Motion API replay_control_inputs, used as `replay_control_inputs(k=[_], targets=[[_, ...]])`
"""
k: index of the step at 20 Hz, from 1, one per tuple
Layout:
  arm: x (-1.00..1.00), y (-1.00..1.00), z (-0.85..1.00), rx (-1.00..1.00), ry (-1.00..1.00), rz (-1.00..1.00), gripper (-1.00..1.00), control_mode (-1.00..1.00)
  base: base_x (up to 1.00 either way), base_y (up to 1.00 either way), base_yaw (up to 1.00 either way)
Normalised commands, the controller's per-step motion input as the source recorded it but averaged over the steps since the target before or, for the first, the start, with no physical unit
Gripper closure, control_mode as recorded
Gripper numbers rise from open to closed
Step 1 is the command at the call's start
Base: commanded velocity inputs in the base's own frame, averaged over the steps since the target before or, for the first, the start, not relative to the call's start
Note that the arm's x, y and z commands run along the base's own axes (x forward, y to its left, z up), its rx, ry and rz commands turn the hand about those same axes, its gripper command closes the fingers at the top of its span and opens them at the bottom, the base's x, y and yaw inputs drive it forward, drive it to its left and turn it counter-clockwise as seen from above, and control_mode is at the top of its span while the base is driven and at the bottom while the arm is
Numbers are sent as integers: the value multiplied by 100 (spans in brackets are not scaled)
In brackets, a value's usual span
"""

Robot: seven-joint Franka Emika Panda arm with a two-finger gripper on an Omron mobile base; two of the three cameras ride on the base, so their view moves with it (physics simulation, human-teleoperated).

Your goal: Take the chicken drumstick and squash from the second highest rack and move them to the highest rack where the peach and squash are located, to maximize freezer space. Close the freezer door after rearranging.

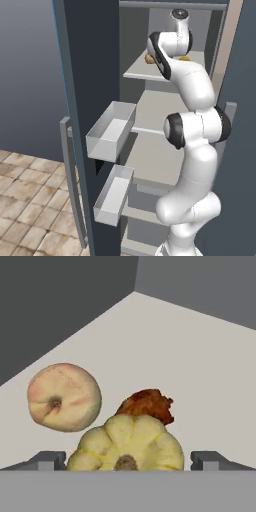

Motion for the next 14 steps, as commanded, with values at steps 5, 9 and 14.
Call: replay_control_inputs(k=[5,9,14], targets=[[-40,12,0,0,-5,0,-100,-100,0,0,0],[-33,14,0,0,-1,0,-100,-100,0,0,0],[-35,13,0,0,-4,0,-100,-100,0,0,0]])
